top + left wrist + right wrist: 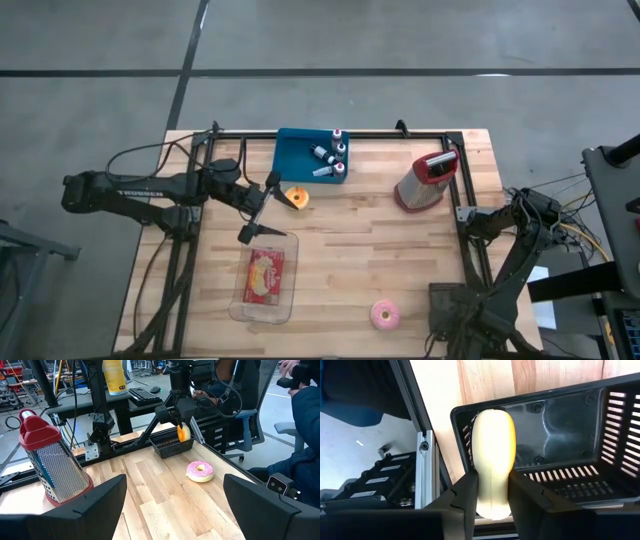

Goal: Pick & Place Food Item
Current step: Put the top yellow black donut into the black bin, then put the yellow donut into the black bin

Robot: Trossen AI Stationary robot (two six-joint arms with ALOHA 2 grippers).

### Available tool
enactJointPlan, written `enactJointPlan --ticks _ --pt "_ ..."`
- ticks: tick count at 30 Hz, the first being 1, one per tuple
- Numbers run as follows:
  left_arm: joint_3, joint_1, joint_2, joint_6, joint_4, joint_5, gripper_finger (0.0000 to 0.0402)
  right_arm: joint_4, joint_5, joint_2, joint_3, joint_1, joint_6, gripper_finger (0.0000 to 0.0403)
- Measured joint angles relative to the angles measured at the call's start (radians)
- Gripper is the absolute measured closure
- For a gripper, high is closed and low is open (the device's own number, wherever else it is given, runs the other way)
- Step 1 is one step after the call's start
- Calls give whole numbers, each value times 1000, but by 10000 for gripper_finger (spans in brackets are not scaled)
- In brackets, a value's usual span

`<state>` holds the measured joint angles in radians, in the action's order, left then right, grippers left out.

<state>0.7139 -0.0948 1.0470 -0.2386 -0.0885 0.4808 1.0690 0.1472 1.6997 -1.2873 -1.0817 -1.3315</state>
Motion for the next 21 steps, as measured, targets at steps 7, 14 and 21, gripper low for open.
enactJointPlan --ticks 7,14,21 --pt "0 0 0 0 0 0 62 0 0 0 0 0 -1 280" --pt "0 0 0 0 0 0 62 0 0 0 1 0 -4 258" --pt "0 0 0 0 0 0 62 -1 0 0 1 0 -4 227"
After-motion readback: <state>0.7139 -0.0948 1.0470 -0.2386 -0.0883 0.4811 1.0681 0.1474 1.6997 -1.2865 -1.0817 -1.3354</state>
